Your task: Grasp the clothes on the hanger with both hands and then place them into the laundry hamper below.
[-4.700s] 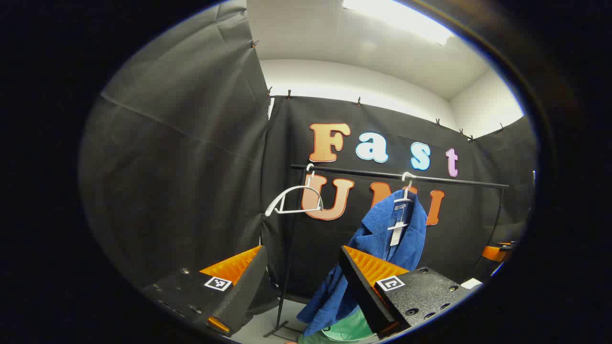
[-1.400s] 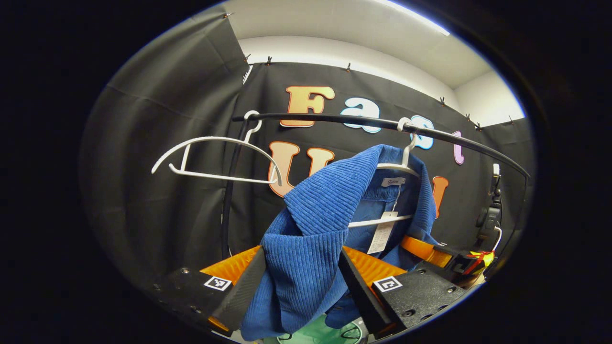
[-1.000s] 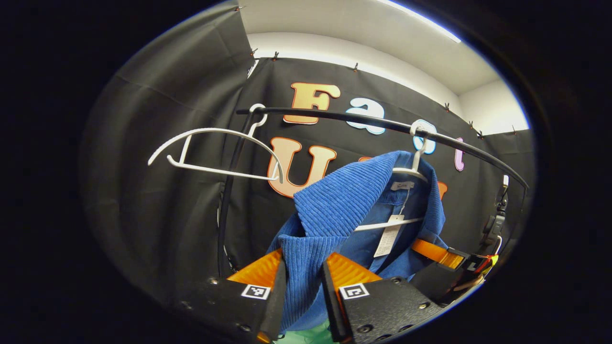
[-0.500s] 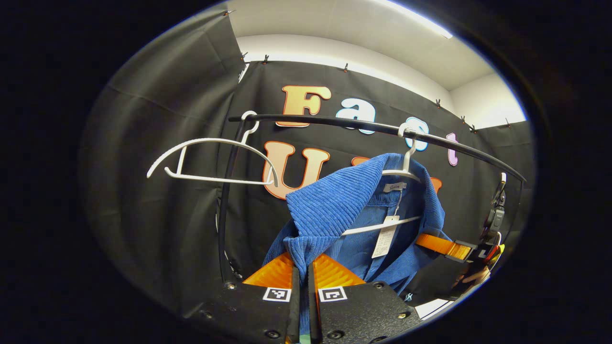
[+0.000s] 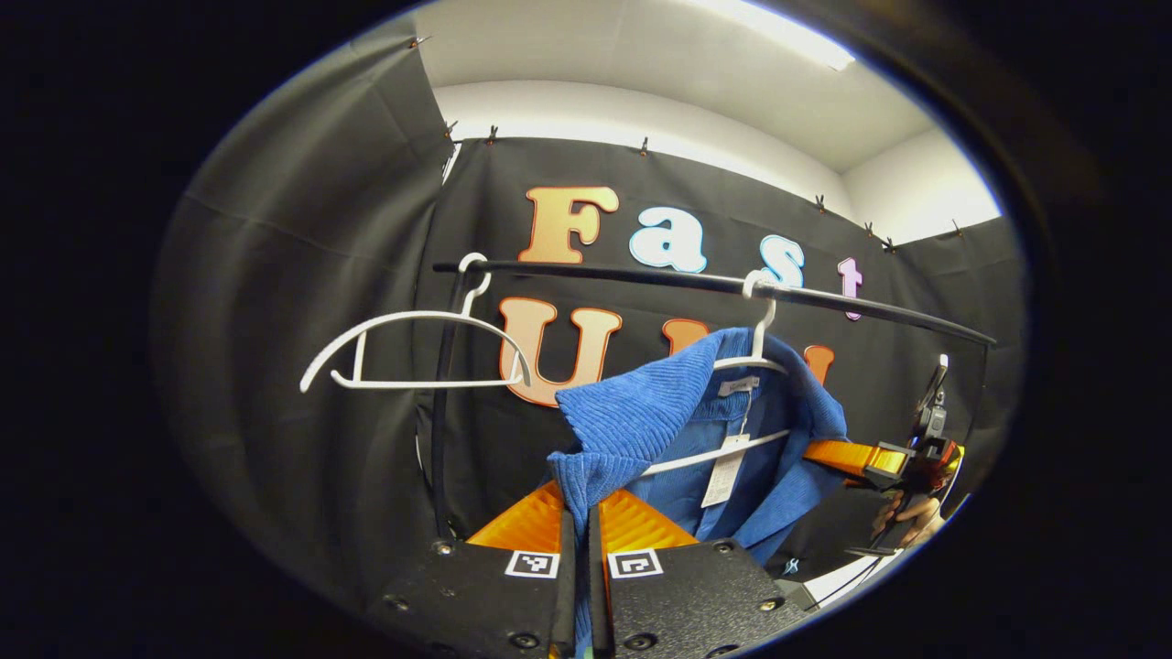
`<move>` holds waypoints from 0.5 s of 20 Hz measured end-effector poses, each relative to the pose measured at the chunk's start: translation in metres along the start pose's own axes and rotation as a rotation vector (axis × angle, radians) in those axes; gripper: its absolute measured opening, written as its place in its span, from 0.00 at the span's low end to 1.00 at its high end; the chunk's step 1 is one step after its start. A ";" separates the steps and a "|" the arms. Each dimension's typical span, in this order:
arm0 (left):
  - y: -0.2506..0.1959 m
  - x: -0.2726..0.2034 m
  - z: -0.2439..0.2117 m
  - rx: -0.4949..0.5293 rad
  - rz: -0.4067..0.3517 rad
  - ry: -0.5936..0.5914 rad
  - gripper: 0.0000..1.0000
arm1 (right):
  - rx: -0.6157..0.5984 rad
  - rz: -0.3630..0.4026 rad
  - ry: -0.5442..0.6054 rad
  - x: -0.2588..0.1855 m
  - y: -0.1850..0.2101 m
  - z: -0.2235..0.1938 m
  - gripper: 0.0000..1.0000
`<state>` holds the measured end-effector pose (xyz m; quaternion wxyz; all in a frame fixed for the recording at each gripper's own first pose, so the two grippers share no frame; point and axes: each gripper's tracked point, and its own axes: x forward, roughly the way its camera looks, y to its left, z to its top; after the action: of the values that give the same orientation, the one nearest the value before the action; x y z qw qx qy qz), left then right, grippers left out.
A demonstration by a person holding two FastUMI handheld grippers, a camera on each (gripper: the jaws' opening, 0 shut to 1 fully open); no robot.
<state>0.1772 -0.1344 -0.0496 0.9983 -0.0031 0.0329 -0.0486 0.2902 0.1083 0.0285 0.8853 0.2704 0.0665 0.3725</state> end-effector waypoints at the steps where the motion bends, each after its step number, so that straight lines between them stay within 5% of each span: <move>1: 0.000 -0.001 0.005 -0.008 -0.004 -0.007 0.06 | 0.019 0.007 -0.005 0.000 0.000 0.004 0.16; 10: 0.020 -0.004 0.053 0.042 0.022 -0.091 0.06 | 0.227 0.125 -0.062 0.006 0.004 0.060 0.16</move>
<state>0.1787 -0.1136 0.0032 0.9991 0.0159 -0.0134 -0.0382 0.3106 0.0890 0.0817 0.8255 0.3841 0.0637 0.4085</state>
